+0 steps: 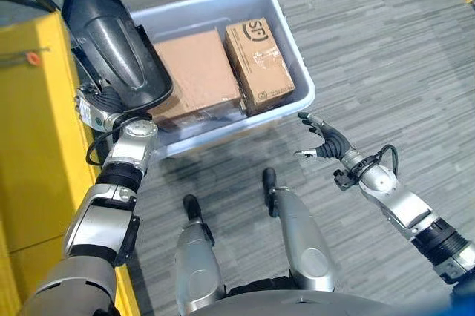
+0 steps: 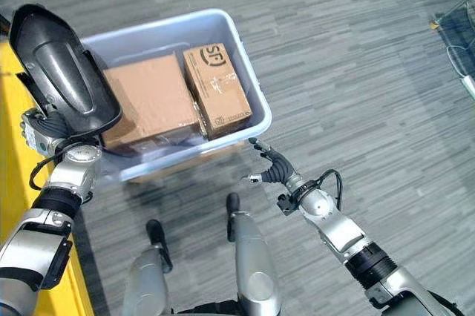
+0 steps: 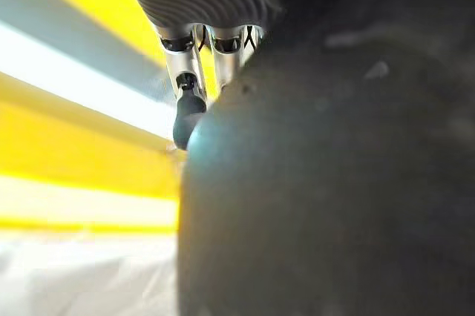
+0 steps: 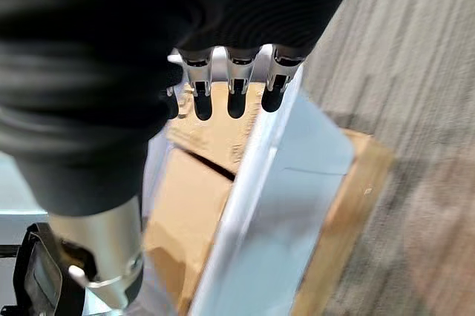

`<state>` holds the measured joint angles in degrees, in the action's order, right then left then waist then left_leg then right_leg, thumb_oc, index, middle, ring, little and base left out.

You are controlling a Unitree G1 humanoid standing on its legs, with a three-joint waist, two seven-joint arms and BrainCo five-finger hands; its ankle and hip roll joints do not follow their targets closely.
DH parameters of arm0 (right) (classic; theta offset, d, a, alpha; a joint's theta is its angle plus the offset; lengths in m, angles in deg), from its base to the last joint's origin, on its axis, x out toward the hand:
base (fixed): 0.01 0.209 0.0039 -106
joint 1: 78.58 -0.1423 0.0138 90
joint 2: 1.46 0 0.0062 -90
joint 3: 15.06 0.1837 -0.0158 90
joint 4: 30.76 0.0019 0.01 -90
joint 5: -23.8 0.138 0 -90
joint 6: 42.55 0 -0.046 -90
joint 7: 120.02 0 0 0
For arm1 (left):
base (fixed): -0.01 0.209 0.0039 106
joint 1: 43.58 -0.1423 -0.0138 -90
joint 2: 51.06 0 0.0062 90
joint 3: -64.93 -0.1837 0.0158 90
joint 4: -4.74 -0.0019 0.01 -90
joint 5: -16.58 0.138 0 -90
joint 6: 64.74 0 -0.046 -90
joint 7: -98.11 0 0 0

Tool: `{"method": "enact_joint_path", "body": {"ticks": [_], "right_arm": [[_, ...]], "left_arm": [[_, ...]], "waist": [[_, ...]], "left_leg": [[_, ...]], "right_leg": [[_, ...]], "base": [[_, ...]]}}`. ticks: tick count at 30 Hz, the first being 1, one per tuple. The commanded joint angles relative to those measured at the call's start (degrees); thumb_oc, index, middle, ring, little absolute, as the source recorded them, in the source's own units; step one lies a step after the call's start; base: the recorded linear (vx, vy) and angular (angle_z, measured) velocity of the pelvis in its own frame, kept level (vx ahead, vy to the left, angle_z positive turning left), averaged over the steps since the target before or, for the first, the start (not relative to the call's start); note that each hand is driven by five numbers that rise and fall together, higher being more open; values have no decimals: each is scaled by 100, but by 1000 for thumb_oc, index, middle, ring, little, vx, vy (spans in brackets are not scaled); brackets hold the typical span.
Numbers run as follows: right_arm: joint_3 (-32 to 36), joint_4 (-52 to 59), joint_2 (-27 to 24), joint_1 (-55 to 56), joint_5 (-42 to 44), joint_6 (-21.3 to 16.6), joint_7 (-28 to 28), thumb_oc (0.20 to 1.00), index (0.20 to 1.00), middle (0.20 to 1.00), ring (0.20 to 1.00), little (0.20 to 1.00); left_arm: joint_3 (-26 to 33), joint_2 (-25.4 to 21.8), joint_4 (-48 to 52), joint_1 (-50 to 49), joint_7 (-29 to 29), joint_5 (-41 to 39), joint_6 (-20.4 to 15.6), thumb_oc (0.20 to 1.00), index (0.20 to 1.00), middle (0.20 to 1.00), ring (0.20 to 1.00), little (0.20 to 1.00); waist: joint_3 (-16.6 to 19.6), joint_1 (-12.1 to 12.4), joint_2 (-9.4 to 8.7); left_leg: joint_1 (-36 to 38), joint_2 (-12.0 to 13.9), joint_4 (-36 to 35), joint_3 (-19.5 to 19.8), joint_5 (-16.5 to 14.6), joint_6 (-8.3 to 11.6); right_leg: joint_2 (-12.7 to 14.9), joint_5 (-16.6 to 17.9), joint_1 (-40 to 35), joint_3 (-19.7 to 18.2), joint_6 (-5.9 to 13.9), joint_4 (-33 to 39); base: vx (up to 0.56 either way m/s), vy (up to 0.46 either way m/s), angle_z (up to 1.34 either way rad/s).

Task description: Move parts from the plastic box to the shelf.

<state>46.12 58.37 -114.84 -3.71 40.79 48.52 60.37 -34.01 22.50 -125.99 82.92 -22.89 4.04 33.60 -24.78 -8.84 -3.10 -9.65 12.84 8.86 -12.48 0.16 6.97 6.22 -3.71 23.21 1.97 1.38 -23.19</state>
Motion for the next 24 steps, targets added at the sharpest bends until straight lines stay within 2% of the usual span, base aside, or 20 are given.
{"method": "enact_joint_path", "body": {"ticks": [1, 4, 9, 13, 14, 20, 24], "right_arm": [[87, 353, 109, 157, 222, -385, 440, 1000, 1000, 1000, 1000, 1000], [50, 393, 239, 192, 168, -368, 517, 1000, 1000, 1000, 1000, 1000], [3, 411, 386, 233, 100, -227, 571, 1000, 1000, 1000, 1000, 1000], [53, 486, 528, 506, 105, -216, 705, 1000, 1000, 1000, 1000, 1000], [47, 487, 591, 594, 151, -250, 755, 1000, 1000, 1000, 1000, 1000], [154, 716, 702, 845, 296, -211, 806, 1000, 1000, 1000, 1000, 1000], [341, 951, 865, 1093, 181, -85, 859, 1000, 1000, 1000, 1000, 1000]], "left_arm": [[142, -113, 310, -199, -120, 645, -483, 200, 200, 200, 200, 200], [-10, 8, 755, -557, -361, 795, -448, 200, 200, 200, 200, 200], [-175, 146, 1459, -1127, -634, 1167, -345, 200, 200, 200, 200, 200], [-228, 268, 2514, -2064, -1091, 1704, -406, 200, 200, 200, 200, 200], [-234, 285, 2801, -2323, -1295, 1865, -489, 200, 200, 200, 200, 200], [-9, 217, 3604, -3076, -1853, 2162, -708, 200, 200, 200, 200, 200], [521, 158, 4247, -3869, -2294, 2159, -871, 200, 200, 200, 200, 200]], "waist": [[337, -89, -73], [532, 9, 49], [797, 224, 156], [1069, 586, 240], [1148, 724, 229], [1284, 1103, 153], [1420, 1473, 23]], "left_leg": [[2, 432, 22, 289, 284, 157], [211, 444, -148, 308, 412, 175], [417, 396, -263, 394, 367, 162], [517, 274, -374, 567, 243, 113], [563, 210, -426, 632, 177, 101], [723, 29, -613, 804, 136, 92], [900, -131, -925, 904, 155, 86]], "right_leg": [[-85, -479, -564, -54, 14, 481], [-33, -505, -914, 29, 53, 688], [89, -528, -1393, 234, 127, 941], [260, -431, -1872, 560, 239, 1272], [330, -358, -2075, 698, 300, 1441], [463, -118, -2570, 1092, 483, 1902], [608, 108, -3010, 1444, 725, 2294]], "base": [[-58, 146, 2], [44, 104, 0], [63, 57, 15], [33, 94, 31], [-24, 77, 58], [-31, 84, 35], [-27, 202, 40]]}}
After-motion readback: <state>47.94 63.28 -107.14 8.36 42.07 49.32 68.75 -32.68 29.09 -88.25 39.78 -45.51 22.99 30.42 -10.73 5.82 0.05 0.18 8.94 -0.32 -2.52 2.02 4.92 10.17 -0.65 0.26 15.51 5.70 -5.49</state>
